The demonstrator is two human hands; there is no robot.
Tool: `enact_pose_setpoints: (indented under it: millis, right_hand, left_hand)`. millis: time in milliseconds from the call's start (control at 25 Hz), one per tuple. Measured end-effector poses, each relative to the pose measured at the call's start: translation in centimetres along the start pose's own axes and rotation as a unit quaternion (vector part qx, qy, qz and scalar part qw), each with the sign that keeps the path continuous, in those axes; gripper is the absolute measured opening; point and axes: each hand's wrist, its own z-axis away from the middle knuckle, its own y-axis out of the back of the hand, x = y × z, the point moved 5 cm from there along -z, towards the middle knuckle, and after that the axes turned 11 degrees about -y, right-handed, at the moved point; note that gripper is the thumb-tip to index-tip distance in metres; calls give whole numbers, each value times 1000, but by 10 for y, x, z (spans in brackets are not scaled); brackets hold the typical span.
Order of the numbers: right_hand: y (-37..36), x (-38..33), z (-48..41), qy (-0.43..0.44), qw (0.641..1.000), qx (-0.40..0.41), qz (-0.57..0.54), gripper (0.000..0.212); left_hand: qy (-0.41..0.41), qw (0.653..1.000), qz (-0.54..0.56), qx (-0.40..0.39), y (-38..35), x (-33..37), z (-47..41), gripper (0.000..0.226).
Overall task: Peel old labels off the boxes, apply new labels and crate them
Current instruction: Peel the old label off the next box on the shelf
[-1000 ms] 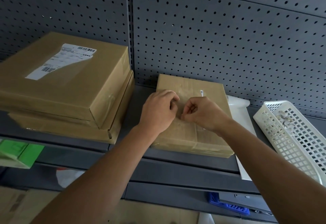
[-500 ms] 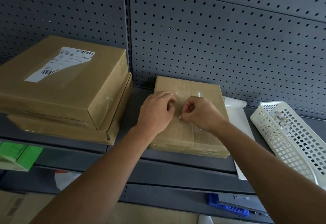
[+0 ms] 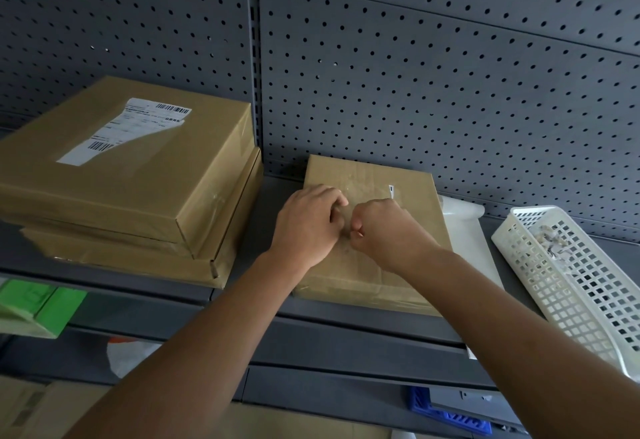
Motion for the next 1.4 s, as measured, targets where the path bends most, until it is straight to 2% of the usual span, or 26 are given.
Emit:
enact_pose_setpoints:
  millis: [120,240,360,560,760,920,1080,1320,1400]
  right_hand:
    - [-5,-6,0,5,1000,-5,14,15]
    - [-8,6,-6,-34,998,-25,-48,12]
    - [3,26,-10,-68,988,-8,-142,7]
    - [8,36,-5,-59,980,-7,-187,4]
    - [2,28,-1,-33,979,-23,-201,9]
    - [-4,27,-4,-31,986,18,-160,2]
    - [-3,35,-8,-38,985,25,-167,12]
    - [9,46,-14,-62,980,54,-183,14]
    - [25,51,-15,-79,971,85,-211,15]
  left_hand:
    - [0,1000,1,3,0,1,-1,20]
    - [-5,1000,4,9,0,0,0,19]
    - [-12,1000,7,17,-1,-1,0,20]
    - [-11,1000,9,21,-2,-2,0,20]
    - [-15,1000,11,17,-2,-1,0,18]
    - [-16,1000,5,18,-2,-2,-1,18]
    - [-18,1000,11,23,-2,-2,-1,18]
    - [-16,1000,4,22,-4,-4,-1,20]
    - [-16,1000,-1,20,-5,-5,-1,21]
